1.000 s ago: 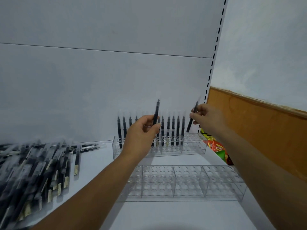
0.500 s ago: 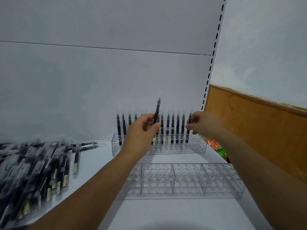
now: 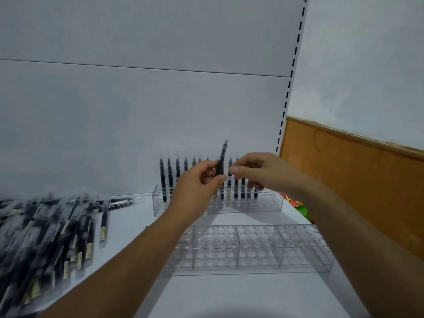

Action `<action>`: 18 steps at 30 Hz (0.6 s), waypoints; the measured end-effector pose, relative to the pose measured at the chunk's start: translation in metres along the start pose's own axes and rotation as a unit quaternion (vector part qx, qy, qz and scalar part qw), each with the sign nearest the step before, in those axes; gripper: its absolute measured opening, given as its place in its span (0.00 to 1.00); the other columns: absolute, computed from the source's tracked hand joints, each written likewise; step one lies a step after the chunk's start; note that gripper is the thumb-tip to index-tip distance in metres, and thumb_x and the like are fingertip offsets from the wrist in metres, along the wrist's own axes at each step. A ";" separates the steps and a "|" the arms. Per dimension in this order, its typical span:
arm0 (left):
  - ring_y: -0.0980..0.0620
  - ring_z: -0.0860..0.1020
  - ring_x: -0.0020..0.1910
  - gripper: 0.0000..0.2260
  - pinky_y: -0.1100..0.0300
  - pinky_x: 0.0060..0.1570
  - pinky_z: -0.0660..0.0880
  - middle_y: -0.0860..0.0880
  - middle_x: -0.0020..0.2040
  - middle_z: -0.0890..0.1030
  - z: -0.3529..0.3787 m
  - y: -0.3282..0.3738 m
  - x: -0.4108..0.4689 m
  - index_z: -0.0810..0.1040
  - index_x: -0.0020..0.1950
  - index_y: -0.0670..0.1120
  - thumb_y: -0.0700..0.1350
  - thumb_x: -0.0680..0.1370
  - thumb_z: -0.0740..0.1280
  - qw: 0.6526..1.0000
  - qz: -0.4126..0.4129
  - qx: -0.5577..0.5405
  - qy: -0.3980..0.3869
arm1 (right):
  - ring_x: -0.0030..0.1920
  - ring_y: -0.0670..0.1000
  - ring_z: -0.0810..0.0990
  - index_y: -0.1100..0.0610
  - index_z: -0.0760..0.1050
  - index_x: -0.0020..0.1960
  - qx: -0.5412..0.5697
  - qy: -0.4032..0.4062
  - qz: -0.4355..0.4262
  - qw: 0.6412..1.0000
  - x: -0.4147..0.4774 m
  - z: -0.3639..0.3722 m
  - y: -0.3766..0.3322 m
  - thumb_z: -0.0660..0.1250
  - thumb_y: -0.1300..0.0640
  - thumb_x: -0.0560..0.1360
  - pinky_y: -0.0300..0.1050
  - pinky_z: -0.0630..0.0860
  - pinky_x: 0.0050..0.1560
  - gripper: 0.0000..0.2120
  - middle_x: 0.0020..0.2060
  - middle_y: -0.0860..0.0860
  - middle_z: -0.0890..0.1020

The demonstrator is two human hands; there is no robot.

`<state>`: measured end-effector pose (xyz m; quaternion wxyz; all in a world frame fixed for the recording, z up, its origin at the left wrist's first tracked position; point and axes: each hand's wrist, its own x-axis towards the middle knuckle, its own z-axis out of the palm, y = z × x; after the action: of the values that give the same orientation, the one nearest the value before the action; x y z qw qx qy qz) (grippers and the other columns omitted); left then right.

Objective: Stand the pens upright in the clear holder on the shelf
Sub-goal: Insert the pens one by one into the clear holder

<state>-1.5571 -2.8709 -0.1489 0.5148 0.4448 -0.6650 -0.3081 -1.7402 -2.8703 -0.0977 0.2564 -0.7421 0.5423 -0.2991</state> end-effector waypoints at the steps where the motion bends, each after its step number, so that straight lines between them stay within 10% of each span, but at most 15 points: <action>1: 0.50 0.81 0.47 0.13 0.57 0.49 0.80 0.52 0.45 0.80 0.000 0.000 0.000 0.78 0.61 0.52 0.47 0.77 0.70 1.000 0.004 0.009 -0.006 | 0.37 0.40 0.80 0.48 0.80 0.52 0.030 0.003 -0.007 1.000 0.000 0.005 -0.004 0.69 0.43 0.75 0.36 0.75 0.37 0.11 0.43 0.44 0.83; 8: 0.56 0.78 0.46 0.14 0.70 0.42 0.73 0.56 0.46 0.77 0.003 0.003 -0.003 0.75 0.63 0.55 0.50 0.78 0.67 0.995 0.027 0.094 -0.034 | 0.35 0.41 0.79 0.56 0.81 0.50 0.136 0.078 -0.022 0.987 0.005 0.021 -0.008 0.71 0.53 0.75 0.34 0.73 0.34 0.07 0.40 0.47 0.81; 13: 0.57 0.70 0.65 0.24 0.55 0.66 0.67 0.56 0.68 0.72 0.007 0.004 -0.010 0.64 0.74 0.55 0.59 0.79 0.61 0.961 0.048 0.249 -0.113 | 0.43 0.47 0.83 0.57 0.78 0.51 0.203 0.190 -0.001 0.961 0.006 -0.011 0.003 0.68 0.58 0.77 0.39 0.76 0.38 0.04 0.45 0.50 0.84; 18: 0.53 0.59 0.74 0.25 0.52 0.72 0.56 0.54 0.76 0.63 0.009 0.001 -0.010 0.64 0.75 0.54 0.62 0.80 0.56 0.905 0.046 0.376 -0.193 | 0.45 0.49 0.84 0.54 0.77 0.50 0.030 0.255 0.036 0.966 0.014 -0.032 0.042 0.68 0.54 0.77 0.48 0.80 0.45 0.04 0.43 0.51 0.83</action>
<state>-1.5656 -2.8623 -0.1547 0.1845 0.5060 -0.8376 -0.0912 -1.7878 -2.8977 -0.1028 0.1424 -0.6131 0.6071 -0.4851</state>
